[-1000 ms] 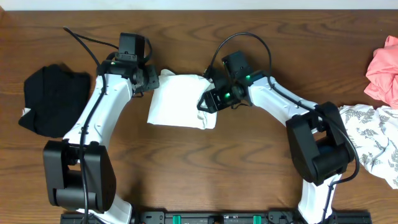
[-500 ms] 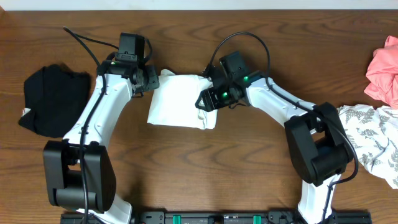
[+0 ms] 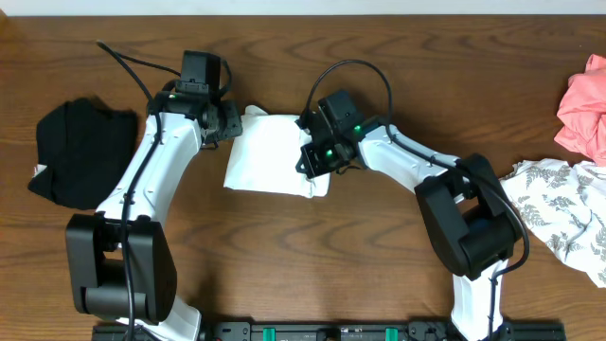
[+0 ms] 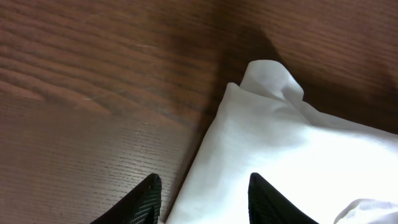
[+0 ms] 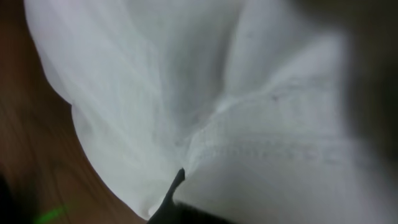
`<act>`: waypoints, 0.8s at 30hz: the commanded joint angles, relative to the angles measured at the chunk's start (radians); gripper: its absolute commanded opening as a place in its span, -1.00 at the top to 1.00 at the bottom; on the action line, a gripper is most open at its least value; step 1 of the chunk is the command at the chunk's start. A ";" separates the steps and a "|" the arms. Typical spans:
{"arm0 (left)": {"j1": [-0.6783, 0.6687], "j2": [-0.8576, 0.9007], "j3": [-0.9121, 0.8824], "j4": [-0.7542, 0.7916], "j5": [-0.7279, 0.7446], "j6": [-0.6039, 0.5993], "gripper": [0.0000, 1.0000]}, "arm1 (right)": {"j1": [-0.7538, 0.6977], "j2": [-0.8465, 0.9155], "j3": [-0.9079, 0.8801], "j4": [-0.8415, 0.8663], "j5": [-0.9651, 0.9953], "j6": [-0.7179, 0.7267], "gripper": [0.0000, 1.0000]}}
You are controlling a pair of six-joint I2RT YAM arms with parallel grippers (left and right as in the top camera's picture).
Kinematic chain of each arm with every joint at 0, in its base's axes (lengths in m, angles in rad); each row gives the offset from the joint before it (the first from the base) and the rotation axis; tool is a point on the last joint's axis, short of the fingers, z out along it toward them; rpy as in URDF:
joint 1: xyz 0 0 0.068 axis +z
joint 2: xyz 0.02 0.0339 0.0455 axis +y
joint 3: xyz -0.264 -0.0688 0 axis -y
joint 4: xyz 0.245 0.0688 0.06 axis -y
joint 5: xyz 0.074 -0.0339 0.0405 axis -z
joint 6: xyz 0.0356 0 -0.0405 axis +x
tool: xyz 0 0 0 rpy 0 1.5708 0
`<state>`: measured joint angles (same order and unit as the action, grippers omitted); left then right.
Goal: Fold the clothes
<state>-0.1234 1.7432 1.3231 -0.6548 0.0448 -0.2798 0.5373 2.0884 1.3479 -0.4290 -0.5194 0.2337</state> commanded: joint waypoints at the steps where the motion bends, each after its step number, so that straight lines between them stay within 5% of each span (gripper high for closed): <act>1: 0.003 0.008 0.005 -0.007 -0.012 0.017 0.09 | -0.028 -0.030 0.000 -0.006 -0.012 0.024 0.97; 10: 0.003 0.008 0.005 -0.007 -0.012 0.017 0.09 | -0.069 -0.207 0.000 -0.084 0.084 0.021 0.96; 24: 0.003 0.008 0.005 -0.027 -0.012 0.017 0.08 | -0.065 -0.113 -0.003 -0.198 0.213 0.069 0.83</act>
<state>-0.1234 1.7432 1.3231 -0.6754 0.0448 -0.2798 0.4744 1.9522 1.3468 -0.6243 -0.3325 0.2859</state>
